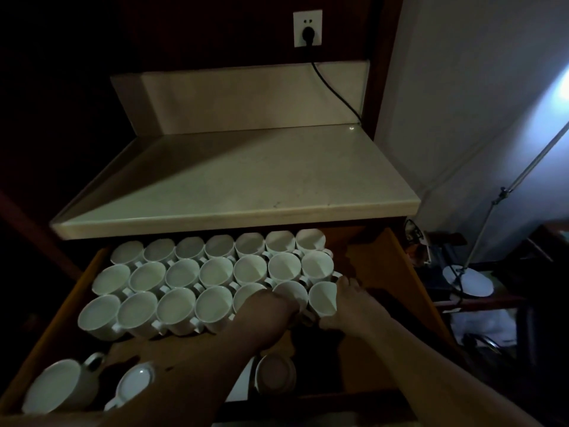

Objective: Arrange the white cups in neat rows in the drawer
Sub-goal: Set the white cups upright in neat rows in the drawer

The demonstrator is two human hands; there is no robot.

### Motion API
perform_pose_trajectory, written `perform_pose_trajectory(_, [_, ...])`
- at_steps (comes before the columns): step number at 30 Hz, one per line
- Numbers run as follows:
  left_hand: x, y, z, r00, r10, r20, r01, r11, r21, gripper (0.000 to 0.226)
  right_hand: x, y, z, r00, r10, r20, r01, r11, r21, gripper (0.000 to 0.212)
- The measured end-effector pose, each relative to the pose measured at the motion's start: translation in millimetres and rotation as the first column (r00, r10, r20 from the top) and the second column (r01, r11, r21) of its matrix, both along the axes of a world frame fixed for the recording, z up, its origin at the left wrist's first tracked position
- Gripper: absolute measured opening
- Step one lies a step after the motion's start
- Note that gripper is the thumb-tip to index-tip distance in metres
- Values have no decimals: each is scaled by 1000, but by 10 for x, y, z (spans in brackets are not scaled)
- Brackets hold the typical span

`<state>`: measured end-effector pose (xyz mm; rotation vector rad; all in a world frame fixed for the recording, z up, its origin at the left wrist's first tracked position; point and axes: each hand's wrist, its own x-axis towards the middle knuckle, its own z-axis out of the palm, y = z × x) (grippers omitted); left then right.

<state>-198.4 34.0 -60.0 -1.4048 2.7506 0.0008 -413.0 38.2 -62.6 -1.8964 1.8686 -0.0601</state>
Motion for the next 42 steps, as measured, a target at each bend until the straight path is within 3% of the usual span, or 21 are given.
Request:
perform_pose_trajectory(10, [15,-21,-92,999,-16,-37,15,999,-33,21,-64,-47,-19,997,-5,78,8,999,-39,89])
perform_pose_trajectory(21, [-94,-28,-138,999,48,21,-47,996,-77,19,-95,-84,-100,998,-5,66,7,1000,-26,95])
perform_pose_trajectory(23, [-100,-11,-147,995,93,-29,-95,994,-62,25,-103,-94,-93,998,6,69,-4,1000,-25,100])
perform_pose_trajectory(26, [-31,70,-17,948,202,-247,-188,979,78,35,-125,-103,-56,998,7,68,-7,1000,1,107])
perform_pose_trajectory(29, [290,183,246,850,348,-396,-299,937,182,30,-157,-138,89,991,-39,129,53,993,-108,78])
perform_pose_trajectory(32, [932,268,417,802,463,-378,-414,886,208,29,-189,-175,336,953,-136,270,199,955,-221,44])
perform_pose_trajectory(37, [2091,327,427,769,580,-270,-547,815,193,32,51,-142,530,988,-135,77,140,988,-64,35])
perform_pose_trajectory(42, [2823,275,301,812,559,-165,-522,824,222,47,818,-25,595,993,-113,38,116,989,-86,40])
